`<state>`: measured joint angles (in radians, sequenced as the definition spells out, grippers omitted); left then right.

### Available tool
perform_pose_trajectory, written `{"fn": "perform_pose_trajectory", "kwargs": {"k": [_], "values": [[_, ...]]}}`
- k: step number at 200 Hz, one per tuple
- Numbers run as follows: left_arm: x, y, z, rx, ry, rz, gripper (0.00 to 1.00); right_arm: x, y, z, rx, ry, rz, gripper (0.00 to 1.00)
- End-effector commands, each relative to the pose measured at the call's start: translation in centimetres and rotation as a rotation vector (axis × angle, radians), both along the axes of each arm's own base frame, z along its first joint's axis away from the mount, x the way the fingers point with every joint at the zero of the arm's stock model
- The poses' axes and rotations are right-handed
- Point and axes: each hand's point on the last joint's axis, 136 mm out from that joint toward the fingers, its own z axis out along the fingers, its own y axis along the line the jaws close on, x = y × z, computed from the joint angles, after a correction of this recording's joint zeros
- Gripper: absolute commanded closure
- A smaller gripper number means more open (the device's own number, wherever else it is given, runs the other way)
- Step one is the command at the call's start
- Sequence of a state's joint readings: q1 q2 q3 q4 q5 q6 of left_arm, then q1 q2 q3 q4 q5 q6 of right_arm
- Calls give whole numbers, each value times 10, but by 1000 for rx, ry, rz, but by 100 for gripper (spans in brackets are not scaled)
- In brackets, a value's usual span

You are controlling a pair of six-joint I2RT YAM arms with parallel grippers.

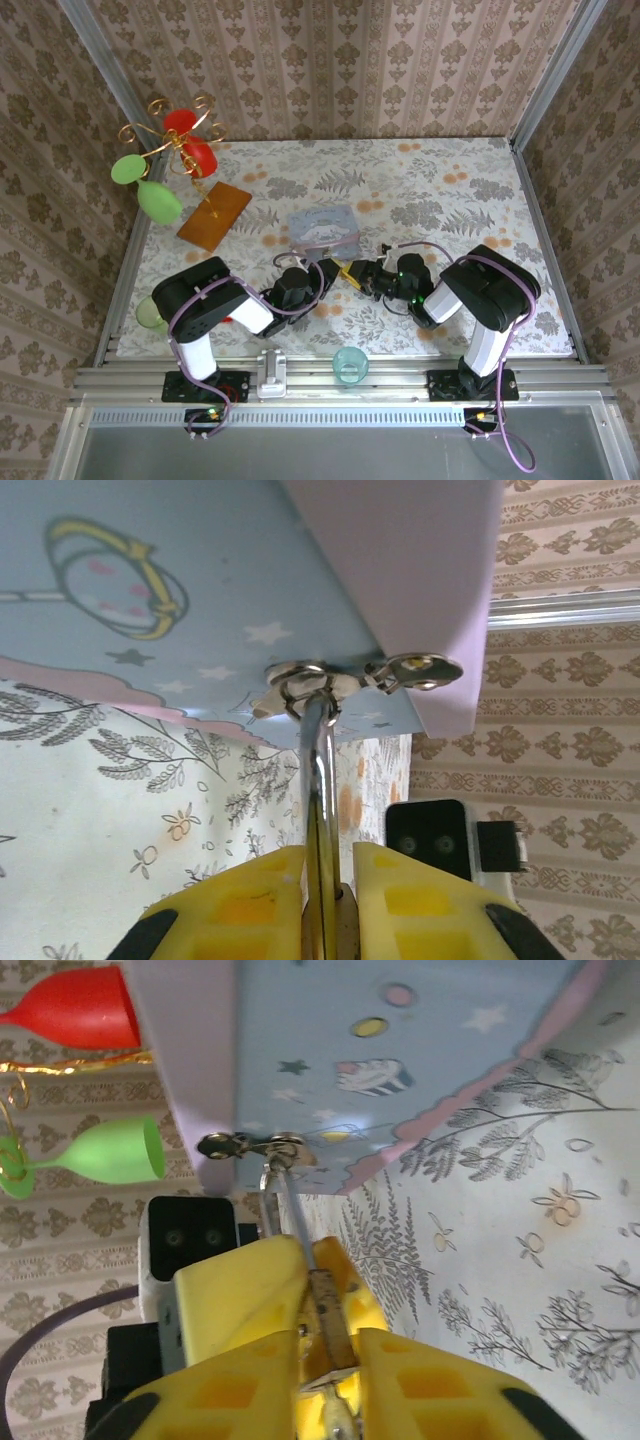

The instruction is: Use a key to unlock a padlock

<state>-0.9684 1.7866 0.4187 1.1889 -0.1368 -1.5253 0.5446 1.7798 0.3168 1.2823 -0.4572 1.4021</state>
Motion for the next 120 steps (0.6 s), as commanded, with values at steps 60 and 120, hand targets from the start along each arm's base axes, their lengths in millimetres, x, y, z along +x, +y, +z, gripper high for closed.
{"fn": "perform_pose_trajectory", "kwargs": {"k": [60, 120], "values": [[-3, -6, 19, -47, -63, -32, 100, -16, 2, 11, -3, -58, -15, 74], [-5, -6, 20, -49, -64, -33, 100, -18, 2, 15, 5, -63, -18, 80]]}}
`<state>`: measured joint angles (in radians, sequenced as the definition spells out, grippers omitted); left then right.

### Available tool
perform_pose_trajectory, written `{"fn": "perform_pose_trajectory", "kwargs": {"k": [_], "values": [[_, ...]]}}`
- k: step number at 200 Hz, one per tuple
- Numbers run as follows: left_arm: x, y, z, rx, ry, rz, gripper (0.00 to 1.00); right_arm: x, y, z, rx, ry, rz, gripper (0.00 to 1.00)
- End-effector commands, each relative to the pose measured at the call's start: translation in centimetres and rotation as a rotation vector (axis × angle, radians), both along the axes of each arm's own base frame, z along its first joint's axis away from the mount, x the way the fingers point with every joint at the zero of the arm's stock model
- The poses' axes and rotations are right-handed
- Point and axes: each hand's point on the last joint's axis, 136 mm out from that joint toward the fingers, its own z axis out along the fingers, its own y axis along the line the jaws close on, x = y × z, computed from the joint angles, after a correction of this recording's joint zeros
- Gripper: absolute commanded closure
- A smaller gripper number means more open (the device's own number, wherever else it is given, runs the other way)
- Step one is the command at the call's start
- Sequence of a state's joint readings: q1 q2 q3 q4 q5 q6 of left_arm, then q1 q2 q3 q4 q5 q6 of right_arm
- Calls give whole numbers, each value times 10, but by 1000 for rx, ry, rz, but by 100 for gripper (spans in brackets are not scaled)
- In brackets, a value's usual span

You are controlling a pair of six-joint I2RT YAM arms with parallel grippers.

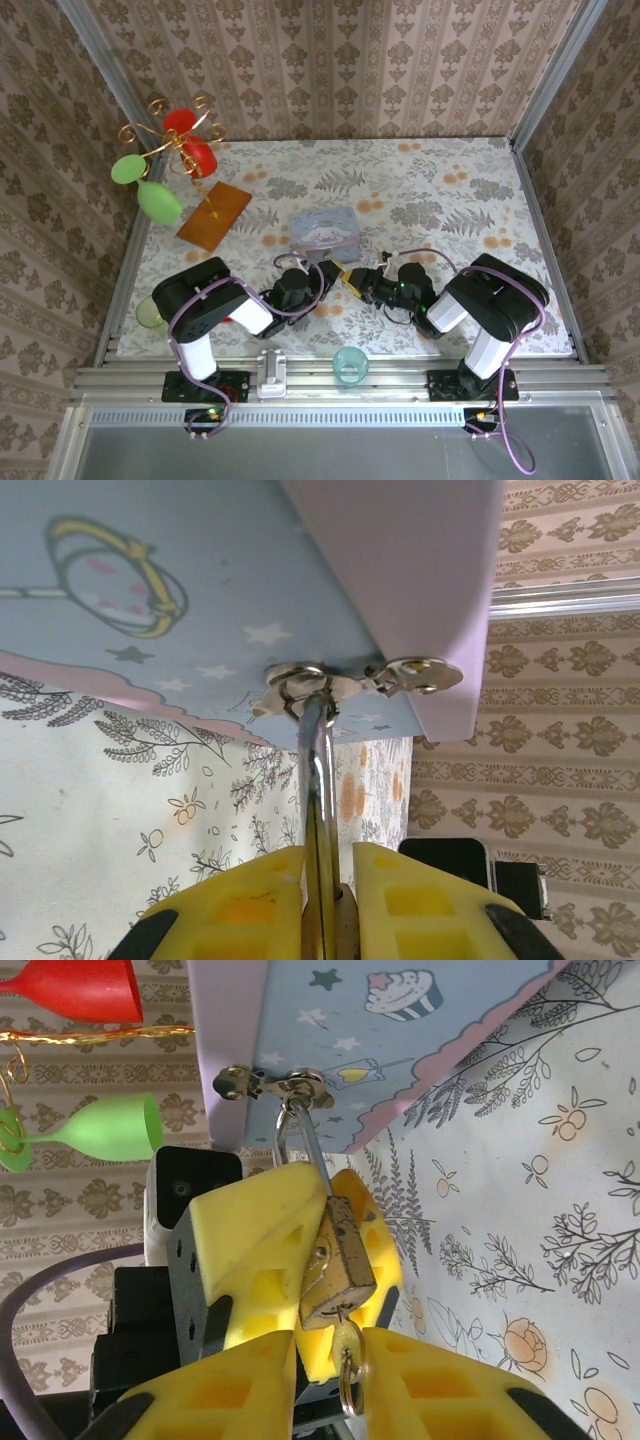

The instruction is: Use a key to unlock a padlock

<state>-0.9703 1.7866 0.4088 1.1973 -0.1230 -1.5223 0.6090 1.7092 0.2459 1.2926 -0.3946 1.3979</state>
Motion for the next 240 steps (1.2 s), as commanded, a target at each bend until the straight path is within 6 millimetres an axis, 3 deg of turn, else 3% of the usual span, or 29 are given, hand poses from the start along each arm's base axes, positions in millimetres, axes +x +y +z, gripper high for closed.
{"fn": "perform_pose_trajectory", "kwargs": {"k": [1, 76, 135, 194, 240], "values": [[-1, -6, 21, -52, -66, -17, 100, 6, 0, 11, 15, -43, -23, 80], [-4, -6, 21, -56, -61, -20, 100, 10, 6, 8, 12, -41, -27, 93], [-16, -18, 20, -59, -43, -54, 100, 21, 13, 14, 5, -82, -29, 95], [-14, -21, 19, -68, -37, -51, 100, 14, -1, -16, -164, -76, -54, 96], [-14, -20, 17, -67, -33, -48, 100, 15, 0, -9, -306, -138, -37, 96]]}}
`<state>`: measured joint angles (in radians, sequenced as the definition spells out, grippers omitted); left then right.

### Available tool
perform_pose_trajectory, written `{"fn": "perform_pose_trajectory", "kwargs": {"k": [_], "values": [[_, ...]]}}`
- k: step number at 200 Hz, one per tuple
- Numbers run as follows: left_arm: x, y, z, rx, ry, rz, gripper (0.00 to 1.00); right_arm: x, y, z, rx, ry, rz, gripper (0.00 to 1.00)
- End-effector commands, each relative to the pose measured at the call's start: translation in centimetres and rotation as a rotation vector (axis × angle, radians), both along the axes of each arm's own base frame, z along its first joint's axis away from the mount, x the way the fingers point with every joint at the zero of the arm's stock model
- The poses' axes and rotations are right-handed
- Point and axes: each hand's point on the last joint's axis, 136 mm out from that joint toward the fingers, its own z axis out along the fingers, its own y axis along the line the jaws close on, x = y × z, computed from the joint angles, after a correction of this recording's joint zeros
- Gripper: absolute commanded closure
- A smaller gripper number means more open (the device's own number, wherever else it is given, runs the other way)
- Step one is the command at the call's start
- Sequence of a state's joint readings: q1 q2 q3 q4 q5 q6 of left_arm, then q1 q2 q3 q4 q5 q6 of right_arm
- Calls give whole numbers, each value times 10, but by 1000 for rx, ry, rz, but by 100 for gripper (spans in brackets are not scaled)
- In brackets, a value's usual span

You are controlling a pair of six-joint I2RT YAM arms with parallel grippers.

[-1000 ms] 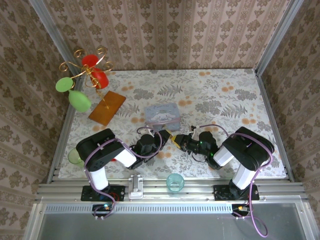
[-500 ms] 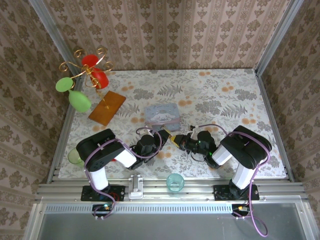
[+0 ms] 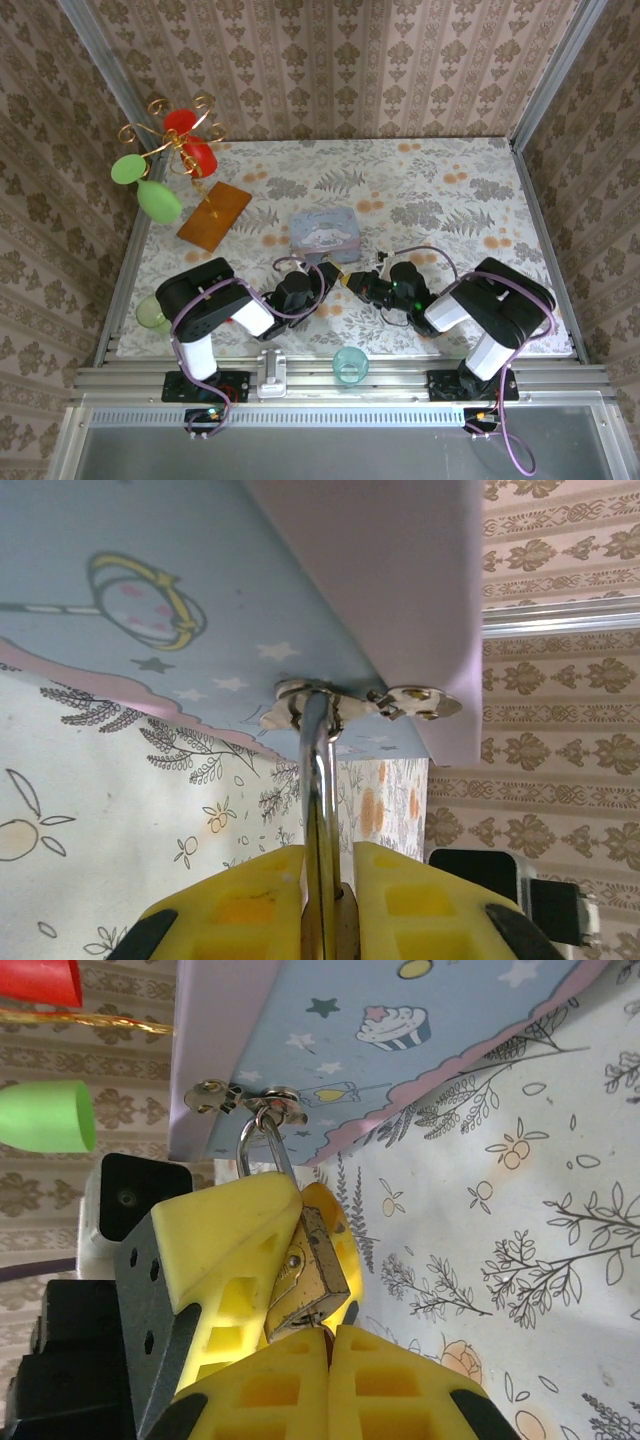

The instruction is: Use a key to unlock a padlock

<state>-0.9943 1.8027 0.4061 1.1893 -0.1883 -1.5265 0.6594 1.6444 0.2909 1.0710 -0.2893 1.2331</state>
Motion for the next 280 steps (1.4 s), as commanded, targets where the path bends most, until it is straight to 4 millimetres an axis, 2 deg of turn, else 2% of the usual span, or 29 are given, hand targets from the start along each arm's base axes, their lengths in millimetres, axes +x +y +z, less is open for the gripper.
{"fn": "perform_pose_trajectory", "kwargs": {"k": [1, 36, 62, 81, 98, 114, 127, 161, 201, 214, 235, 243, 259, 280], "values": [[-13, -24, 26, -96, -36, -89, 100, 13, -4, 6, -130, -82, -32, 96], [-13, -24, 24, -94, -33, -90, 100, 15, -5, 12, -152, -86, -19, 95], [-13, -23, 24, -96, -32, -90, 100, 15, -6, 6, -126, -57, -36, 95], [-11, -21, 24, -94, -34, -83, 100, 17, -6, 1, -29, 1, -52, 94], [-11, -19, 23, -92, -33, -81, 100, 16, 3, 5, 112, 35, -32, 94], [-11, -19, 24, -98, -33, -78, 100, 13, 14, -1, 186, 107, 5, 94], [-11, -17, 25, -93, -40, -77, 100, 10, 19, 0, 181, 102, 23, 94], [-10, -13, 27, -98, -43, -62, 100, 12, 9, -5, 186, 129, -3, 91], [-8, -8, 35, -104, -68, -51, 100, 12, 16, -3, 221, 174, 23, 90], [-7, -6, 35, -99, -72, -49, 100, 10, 14, -5, 200, 161, 25, 86], [-6, -3, 31, -89, -64, -42, 100, 5, 1, -22, 105, 163, -2, 65], [-6, -2, 28, -83, -60, -41, 100, 1, -5, -31, 51, 169, -6, 60], [-7, -2, 26, -81, -55, -42, 100, -5, -16, -41, -56, 170, -11, 56], [-7, -1, 26, -72, -62, -40, 100, -10, -27, -39, -231, 125, 18, 54]]}}
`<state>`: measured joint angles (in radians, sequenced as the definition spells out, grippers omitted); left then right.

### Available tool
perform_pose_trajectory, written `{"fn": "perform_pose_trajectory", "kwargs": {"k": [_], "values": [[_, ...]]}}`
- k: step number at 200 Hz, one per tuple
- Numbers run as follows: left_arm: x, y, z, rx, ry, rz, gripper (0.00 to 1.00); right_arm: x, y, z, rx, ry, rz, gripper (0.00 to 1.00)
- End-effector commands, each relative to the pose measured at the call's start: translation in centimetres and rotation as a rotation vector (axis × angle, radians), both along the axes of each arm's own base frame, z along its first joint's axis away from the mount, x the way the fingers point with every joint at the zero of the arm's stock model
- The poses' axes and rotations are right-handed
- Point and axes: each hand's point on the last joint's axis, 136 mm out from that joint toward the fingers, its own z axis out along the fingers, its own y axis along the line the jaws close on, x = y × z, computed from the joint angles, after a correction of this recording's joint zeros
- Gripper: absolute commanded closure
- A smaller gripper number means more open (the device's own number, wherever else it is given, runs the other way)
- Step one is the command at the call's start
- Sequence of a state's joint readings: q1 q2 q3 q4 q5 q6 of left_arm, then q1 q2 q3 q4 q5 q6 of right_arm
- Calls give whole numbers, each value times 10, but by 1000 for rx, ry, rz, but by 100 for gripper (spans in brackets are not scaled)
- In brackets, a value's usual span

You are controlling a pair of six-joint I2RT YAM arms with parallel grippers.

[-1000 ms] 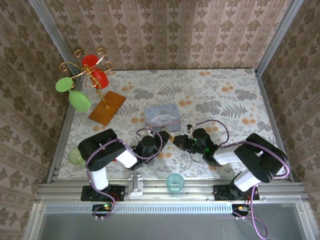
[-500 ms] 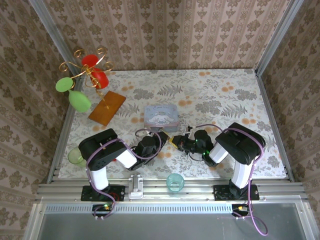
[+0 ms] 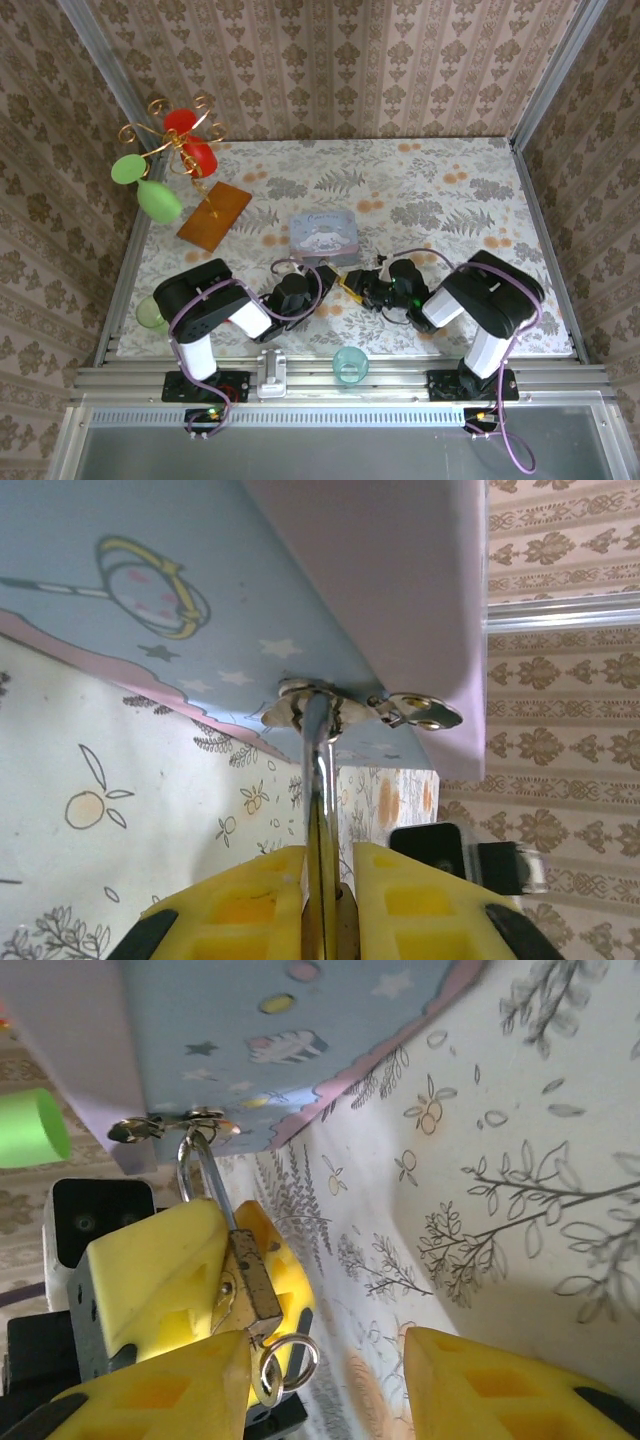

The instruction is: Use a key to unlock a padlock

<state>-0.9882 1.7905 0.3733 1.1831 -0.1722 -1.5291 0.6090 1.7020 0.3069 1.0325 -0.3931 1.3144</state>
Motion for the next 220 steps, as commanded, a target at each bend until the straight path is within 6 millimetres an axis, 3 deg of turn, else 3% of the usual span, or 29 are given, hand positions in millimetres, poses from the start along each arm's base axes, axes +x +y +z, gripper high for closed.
{"fn": "perform_pose_trajectory", "kwargs": {"k": [1, 17, 36, 69, 95, 113, 142, 148, 178, 220], "values": [[-1, -9, 33, -90, -82, -31, 100, -7, -24, -17, -266, -33, 26, 54], [-1, -7, 33, -86, -82, -25, 100, -9, -33, -4, -467, -123, 77, 53], [-1, -6, 31, -81, -81, -23, 100, -8, -38, 27, -662, -284, 160, 53], [-1, -6, 33, -86, -82, -26, 100, -6, -36, 46, -847, -438, 310, 56], [-1, -4, 34, -89, -84, -23, 100, -9, -27, 42, -995, -499, 442, 58], [-1, -3, 35, -88, -86, -20, 100, -13, -17, 37, -1004, -534, 485, 66], [-1, -4, 35, -87, -86, -24, 100, -18, 1, 38, -976, -605, 525, 65], [-1, -4, 35, -90, -86, -24, 100, -19, 3, 28, -996, -598, 548, 63], [-1, -6, 37, -94, -88, -28, 100, -19, 17, 25, -1042, -647, 593, 60], [-2, -7, 37, -92, -86, -29, 100, -9, 19, 27, -1138, -705, 537, 61]]}}
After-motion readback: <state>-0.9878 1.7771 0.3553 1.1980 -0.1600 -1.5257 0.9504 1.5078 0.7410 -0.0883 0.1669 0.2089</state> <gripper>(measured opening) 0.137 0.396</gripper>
